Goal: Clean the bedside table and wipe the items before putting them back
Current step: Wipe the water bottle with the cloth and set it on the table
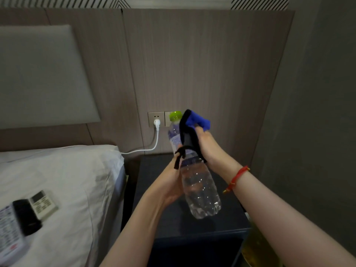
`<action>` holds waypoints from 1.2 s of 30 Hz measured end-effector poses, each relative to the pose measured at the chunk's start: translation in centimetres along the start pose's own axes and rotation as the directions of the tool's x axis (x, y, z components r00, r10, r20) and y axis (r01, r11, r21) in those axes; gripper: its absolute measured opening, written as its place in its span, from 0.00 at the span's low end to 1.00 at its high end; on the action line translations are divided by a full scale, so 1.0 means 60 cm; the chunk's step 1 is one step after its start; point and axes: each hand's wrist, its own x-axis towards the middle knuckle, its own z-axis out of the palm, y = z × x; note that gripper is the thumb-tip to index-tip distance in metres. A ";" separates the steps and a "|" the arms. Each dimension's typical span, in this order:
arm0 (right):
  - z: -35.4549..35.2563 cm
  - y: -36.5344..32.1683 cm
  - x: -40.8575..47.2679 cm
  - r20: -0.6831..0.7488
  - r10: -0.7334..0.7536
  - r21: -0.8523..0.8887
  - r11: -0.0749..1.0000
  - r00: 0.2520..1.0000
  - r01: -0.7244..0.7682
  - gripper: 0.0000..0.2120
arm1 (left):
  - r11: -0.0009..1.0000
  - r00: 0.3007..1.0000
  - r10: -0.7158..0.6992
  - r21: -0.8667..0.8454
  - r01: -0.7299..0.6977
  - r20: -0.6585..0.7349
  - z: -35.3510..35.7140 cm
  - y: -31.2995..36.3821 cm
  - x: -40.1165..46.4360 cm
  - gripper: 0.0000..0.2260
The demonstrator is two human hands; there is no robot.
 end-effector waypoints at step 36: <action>-0.045 0.103 -0.085 0.430 0.238 -0.096 0.971 0.871 -0.218 0.14 | 0.961 0.988 0.081 -0.253 -0.113 -0.133 -0.026 0.019 -0.004 0.28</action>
